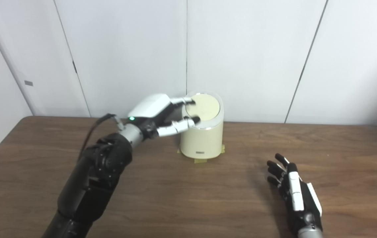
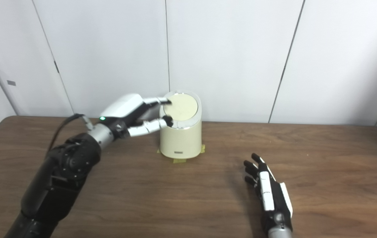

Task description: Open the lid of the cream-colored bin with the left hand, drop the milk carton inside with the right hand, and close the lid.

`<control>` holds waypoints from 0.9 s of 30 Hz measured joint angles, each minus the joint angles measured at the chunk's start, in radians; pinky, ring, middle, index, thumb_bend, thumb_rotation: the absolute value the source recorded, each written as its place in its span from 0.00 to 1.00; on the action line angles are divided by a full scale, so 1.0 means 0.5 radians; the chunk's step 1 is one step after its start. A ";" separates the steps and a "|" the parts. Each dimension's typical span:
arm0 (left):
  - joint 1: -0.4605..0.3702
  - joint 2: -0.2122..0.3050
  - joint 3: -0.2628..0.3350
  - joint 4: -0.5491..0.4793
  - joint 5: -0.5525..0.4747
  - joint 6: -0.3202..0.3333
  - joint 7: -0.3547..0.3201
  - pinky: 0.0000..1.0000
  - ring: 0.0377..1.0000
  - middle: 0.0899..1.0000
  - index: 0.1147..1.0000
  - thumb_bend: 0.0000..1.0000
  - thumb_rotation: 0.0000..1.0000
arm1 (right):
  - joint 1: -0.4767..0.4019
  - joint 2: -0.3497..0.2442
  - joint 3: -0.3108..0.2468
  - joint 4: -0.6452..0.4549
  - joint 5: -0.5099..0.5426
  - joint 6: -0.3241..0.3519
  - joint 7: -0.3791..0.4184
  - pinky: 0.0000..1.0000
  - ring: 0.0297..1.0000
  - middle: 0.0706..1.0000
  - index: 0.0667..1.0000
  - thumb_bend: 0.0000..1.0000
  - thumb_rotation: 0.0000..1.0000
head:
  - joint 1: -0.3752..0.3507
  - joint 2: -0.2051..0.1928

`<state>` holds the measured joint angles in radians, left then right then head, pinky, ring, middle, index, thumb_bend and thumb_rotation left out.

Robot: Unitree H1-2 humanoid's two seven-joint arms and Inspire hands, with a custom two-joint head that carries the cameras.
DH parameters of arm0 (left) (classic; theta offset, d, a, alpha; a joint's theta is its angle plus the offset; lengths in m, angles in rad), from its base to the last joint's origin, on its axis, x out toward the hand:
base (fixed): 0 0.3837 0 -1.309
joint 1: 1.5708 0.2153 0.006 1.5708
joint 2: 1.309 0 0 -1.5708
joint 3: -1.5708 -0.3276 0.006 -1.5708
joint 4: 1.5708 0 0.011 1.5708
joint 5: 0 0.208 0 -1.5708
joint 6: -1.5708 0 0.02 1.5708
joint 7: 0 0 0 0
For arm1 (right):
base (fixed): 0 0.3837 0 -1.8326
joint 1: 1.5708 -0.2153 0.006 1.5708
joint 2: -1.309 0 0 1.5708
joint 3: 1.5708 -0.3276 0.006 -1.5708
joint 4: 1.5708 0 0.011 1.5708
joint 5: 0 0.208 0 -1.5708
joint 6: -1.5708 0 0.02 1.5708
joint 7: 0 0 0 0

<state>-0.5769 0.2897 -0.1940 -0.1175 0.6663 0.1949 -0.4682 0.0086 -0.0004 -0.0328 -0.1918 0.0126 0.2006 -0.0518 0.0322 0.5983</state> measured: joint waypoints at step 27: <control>0.960 -0.477 0.439 -0.233 -0.940 0.136 0.566 0.91 0.93 0.92 0.90 0.38 1.00 | -0.012 -0.002 0.005 0.000 0.003 -0.011 0.027 0.83 0.87 0.83 0.89 0.55 0.98 | -0.012 -0.003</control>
<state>-0.0971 0.0512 0.0255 -0.2343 0.1963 0.2630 -0.1854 0.0025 -0.0015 -0.0304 -0.1916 0.0139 0.1953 -0.0384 0.0261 0.5967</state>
